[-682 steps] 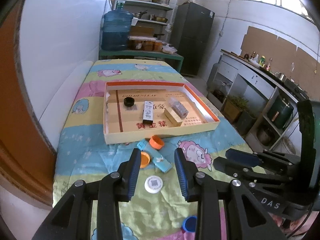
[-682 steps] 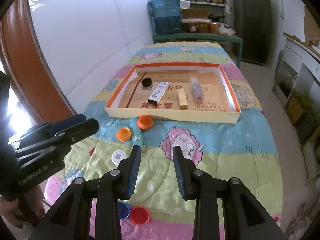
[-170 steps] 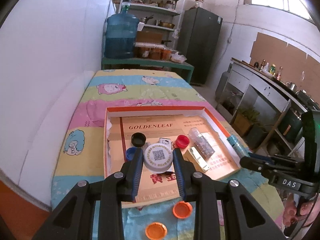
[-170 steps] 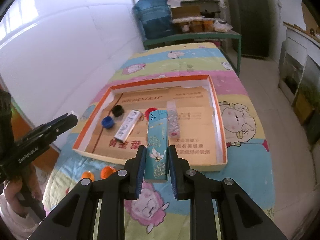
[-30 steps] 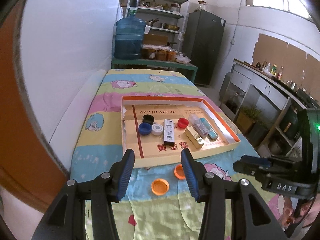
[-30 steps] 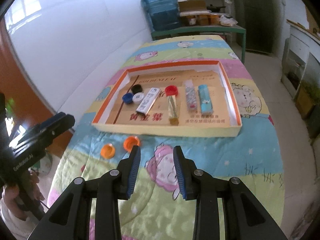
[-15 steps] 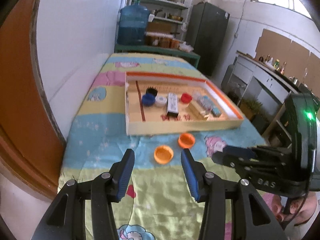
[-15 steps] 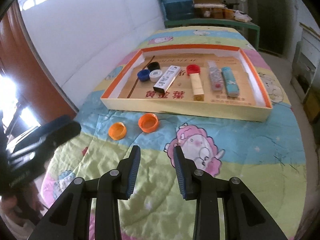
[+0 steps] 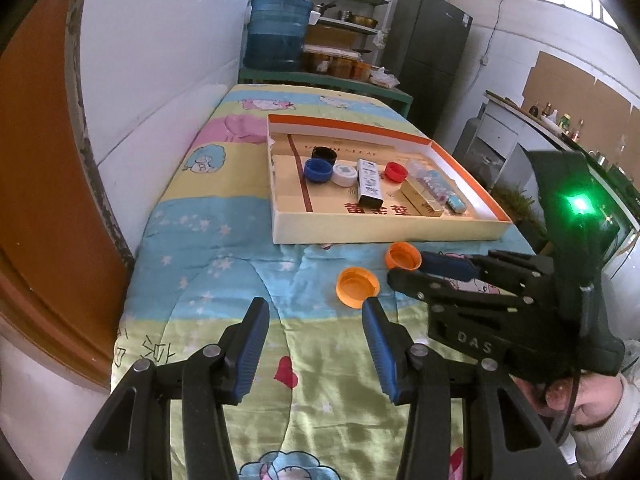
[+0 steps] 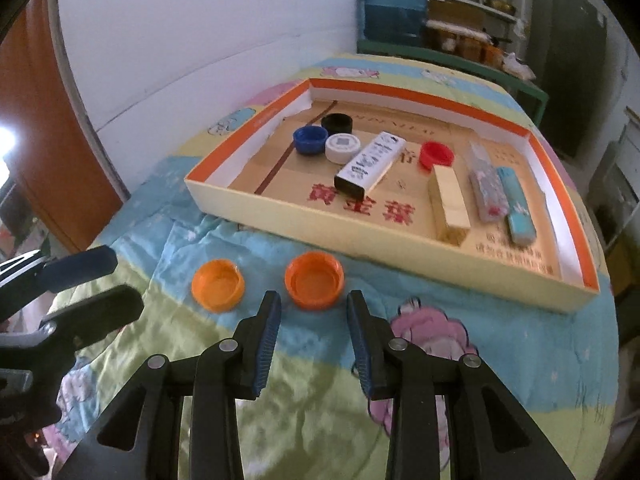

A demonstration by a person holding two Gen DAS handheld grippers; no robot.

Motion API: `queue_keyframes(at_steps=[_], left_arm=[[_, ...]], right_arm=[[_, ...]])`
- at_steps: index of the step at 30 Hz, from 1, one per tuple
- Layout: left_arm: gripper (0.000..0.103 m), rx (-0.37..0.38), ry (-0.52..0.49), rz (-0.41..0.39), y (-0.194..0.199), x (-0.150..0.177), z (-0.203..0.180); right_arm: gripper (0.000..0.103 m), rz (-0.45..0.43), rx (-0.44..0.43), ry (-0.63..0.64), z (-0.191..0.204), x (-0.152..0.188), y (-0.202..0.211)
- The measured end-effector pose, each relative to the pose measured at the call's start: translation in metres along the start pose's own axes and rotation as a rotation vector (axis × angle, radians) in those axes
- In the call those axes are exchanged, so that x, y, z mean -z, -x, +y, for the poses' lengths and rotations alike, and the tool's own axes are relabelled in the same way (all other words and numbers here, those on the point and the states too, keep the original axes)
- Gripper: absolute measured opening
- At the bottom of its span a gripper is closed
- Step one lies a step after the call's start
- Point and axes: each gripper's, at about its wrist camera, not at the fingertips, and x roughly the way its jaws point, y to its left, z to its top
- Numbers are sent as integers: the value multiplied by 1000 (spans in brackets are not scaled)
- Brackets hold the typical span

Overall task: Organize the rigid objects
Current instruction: 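Grasp an orange cap with the right gripper while the left grasps the other orange cap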

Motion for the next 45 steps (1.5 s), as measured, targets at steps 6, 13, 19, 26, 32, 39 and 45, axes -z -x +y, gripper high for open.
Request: queue_keyframes(at_steps=[6, 13, 19, 26, 32, 39, 45], left_arm=[[48, 13, -17, 10, -4, 1, -2], [48, 14, -35, 24, -11, 3, -9], [48, 19, -60, 32, -17, 4, -16], [48, 22, -85, 68, -31, 5, -27], [48, 5, -93, 84, -39, -2, -31], [48, -40, -128, 106, -56, -14, -41], [48, -79, -142, 112, -63, -17, -47]], right_arm=[[36, -10, -1, 21, 6, -8, -8], [30, -9, -29, -23, -4, -11, -10], [30, -4, -29, -51, -11, -3, -3], [30, -10, -29, -98, -25, 13, 12], [31, -16, -39, -120, -32, 19, 18], [31, -23, -48, -157, -44, 24, 22], [31, -24, -53, -174, -50, 27, 25]])
